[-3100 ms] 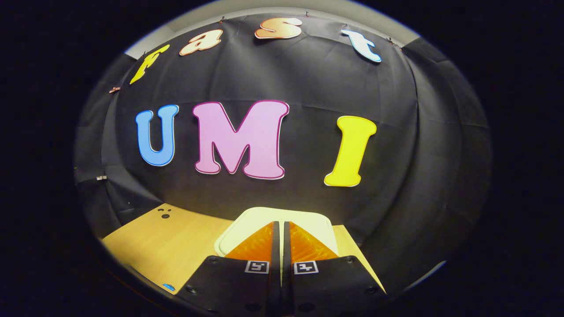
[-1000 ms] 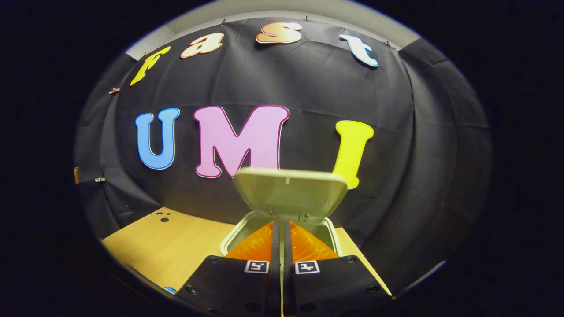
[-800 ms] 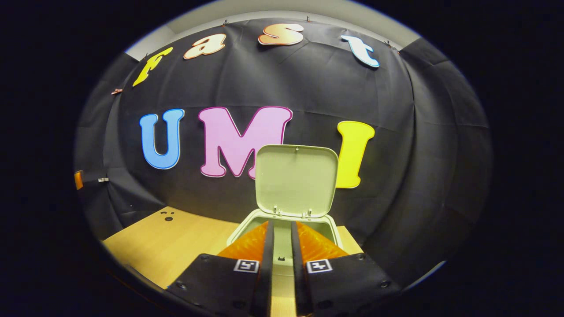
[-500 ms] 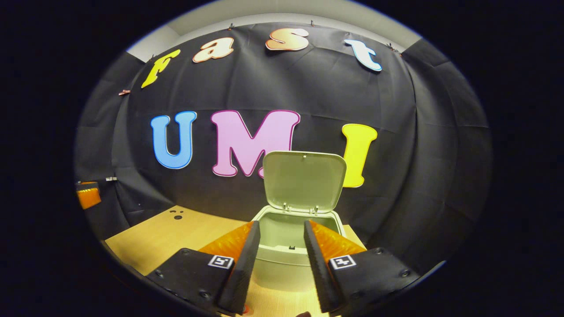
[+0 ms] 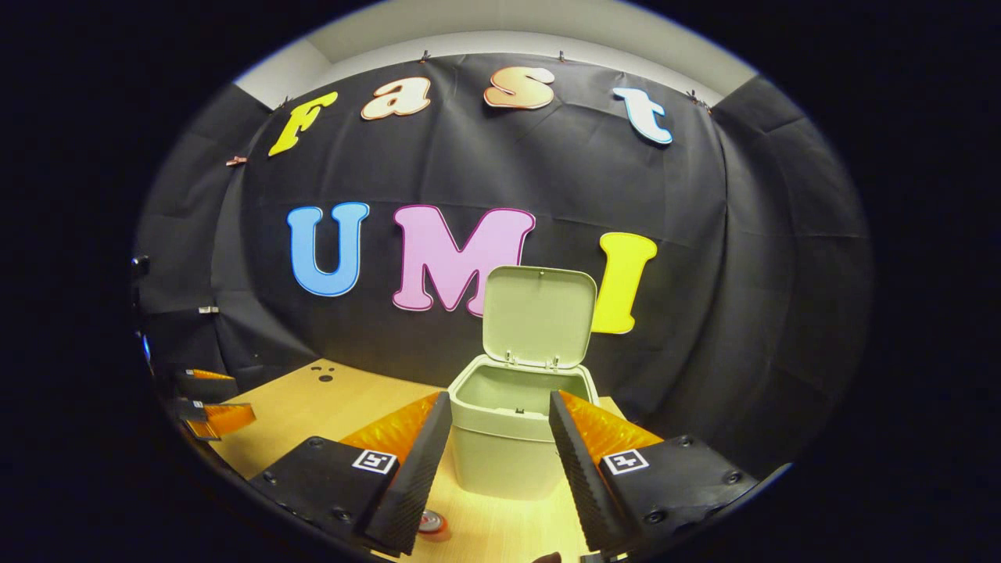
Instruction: Press the lid of the desktop garbage bin to open it, pick up the crumpled paper on the desktop and throw it into the bin, then pick up the pop can on the desktop and drop it into the bin, and finally close the garbage bin lid.
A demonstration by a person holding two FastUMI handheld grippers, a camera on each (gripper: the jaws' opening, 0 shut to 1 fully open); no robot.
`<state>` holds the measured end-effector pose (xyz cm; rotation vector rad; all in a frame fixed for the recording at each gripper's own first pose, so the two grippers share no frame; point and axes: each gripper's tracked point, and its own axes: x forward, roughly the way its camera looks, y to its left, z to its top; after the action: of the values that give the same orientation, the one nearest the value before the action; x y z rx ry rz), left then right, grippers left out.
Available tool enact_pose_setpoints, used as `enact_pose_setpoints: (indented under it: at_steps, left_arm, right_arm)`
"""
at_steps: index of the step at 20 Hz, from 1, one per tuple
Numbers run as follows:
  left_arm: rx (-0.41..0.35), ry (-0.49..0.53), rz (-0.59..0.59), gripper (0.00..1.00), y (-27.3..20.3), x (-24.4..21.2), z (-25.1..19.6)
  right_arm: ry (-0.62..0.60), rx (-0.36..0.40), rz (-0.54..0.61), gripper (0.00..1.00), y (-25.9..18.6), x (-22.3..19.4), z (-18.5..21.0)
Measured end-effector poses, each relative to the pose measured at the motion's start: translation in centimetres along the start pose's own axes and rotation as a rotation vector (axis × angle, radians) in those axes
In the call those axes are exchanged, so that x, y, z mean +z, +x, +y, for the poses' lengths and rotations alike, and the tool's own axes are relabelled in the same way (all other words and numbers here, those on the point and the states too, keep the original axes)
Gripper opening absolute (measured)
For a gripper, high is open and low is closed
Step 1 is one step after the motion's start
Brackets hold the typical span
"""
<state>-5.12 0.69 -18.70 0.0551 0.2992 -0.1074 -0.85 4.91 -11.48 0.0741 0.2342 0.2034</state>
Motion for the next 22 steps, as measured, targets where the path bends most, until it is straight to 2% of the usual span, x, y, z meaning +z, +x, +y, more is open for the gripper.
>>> enact_pose_setpoints:
  at_steps: [10, 17, 22]
  left_arm:
    - [-0.057, 0.054, 0.311, 0.92, 3.9, -14.7, -2.6]
    - [-0.071, 0.053, 0.496, 0.87, 4.7, -21.1, -2.7]
    - [-0.076, 0.067, 0.563, 0.81, 5.3, -23.6, -2.9]
  right_arm:
    - [-0.048, -0.022, 0.011, 0.8, -3.5, 0.2, -1.6]
    - [-0.051, -0.063, 0.019, 0.8, -4.6, 0.0, -3.4]
    - [-0.041, -0.086, 0.031, 0.8, -5.0, -0.3, -4.4]
